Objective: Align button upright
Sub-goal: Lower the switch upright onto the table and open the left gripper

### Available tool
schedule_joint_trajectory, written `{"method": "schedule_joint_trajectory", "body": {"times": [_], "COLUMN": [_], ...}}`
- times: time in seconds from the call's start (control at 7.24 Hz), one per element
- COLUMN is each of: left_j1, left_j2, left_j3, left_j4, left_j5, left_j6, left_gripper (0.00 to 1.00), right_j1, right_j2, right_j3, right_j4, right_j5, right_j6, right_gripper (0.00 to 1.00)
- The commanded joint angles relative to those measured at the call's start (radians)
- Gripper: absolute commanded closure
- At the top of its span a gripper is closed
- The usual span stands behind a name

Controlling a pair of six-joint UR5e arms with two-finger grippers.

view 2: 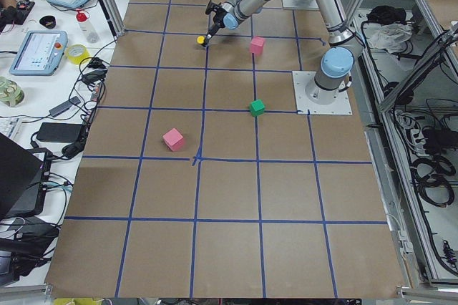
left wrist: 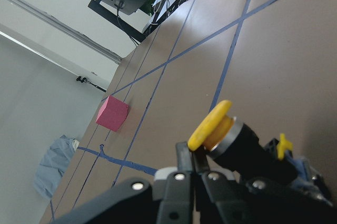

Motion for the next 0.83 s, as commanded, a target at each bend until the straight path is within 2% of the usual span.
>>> {"method": "schedule_joint_trajectory", "body": {"times": [0.0, 0.41, 0.69], "left_j1": [0.0, -0.006, -0.037], "left_j2": [0.0, 0.009, 0.06], "left_j3": [0.001, -0.002, 0.002], "left_j4": [-0.028, -0.045, -0.048], "left_j5": [-0.011, -0.014, -0.126], "left_j6": [-0.001, 0.002, 0.019], "left_gripper": [0.0, 0.0, 0.0], "right_j1": [0.0, 0.0, 0.0], "right_j2": [0.0, 0.0, 0.0], "right_j3": [0.002, 0.0, 0.002], "right_j4": [0.0, 0.0, 0.0], "right_j5": [0.0, 0.001, 0.0], "right_j6": [0.0, 0.0, 0.0], "right_gripper": [0.0, 0.0, 0.0]}}
